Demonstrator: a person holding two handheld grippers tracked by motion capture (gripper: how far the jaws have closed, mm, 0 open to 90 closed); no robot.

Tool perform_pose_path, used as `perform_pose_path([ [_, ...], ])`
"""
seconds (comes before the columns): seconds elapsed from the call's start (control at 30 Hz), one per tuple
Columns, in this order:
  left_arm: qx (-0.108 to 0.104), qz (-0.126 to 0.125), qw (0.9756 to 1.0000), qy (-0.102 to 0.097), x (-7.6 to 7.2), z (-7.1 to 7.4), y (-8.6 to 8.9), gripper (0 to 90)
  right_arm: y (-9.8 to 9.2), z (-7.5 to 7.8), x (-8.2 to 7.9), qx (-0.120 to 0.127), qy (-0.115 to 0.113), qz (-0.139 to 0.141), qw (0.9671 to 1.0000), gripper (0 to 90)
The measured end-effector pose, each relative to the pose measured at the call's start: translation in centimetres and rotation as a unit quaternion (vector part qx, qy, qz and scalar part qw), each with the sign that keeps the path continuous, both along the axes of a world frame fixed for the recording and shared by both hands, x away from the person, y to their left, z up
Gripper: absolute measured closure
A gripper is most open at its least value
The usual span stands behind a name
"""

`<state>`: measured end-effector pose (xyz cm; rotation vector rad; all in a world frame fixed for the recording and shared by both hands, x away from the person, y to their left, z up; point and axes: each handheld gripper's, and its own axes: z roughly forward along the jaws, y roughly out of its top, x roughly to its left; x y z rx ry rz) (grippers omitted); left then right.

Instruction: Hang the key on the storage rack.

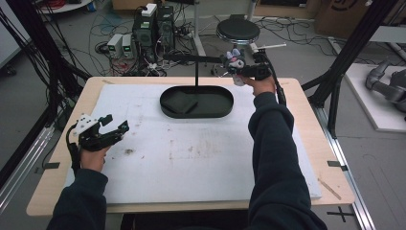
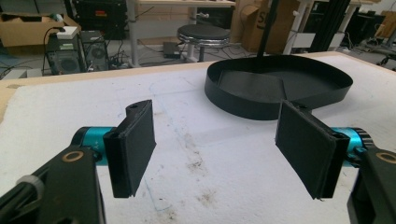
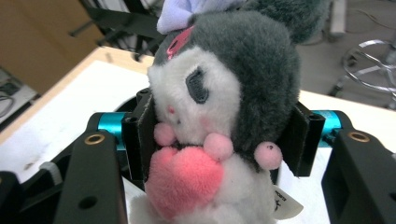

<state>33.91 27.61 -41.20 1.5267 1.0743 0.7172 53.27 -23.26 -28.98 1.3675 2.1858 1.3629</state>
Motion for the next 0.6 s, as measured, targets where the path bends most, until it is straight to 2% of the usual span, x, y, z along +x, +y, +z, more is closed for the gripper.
perform_pose_path([
  [0.1, 0.001, -0.001, 1.0, 0.001, 0.0, 0.0, 0.0, 28.4, -0.4, -0.6, -0.4, -0.034, -0.007, -0.009, 0.9994, 39.6],
  [0.2, 0.0, -0.002, 1.0, 0.002, 0.0, 0.0, -0.1, 28.4, -0.5, -1.7, -0.7, -0.076, 0.014, -0.013, 0.997, 40.2],
  [0.27, 0.002, -0.002, 1.0, 0.002, 0.0, 0.0, -0.2, 28.5, -0.6, -2.4, -0.7, -0.088, 0.016, -0.019, 0.9958, 40.6],
  [0.3, 0.002, -0.002, 1.0, 0.002, 0.0, 0.0, -0.2, 28.4, -0.5, -2.7, -0.6, -0.095, 0.024, -0.02, 0.995, 40.7],
  [0.43, 0.004, -0.001, 1.0, 0.003, 0.0, -0.1, -0.2, 28.5, 0.9, -3.8, -0.3, -0.123, 0.03, -0.016, 0.9918, 40.7],
  [0.6, 0.005, -0.003, 1.0, 0.004, 0.0, -0.1, -0.2, 28.5, 2.5, -4.9, 0.4, -0.13, 0.033, -0.015, 0.9909, 40.2],
])
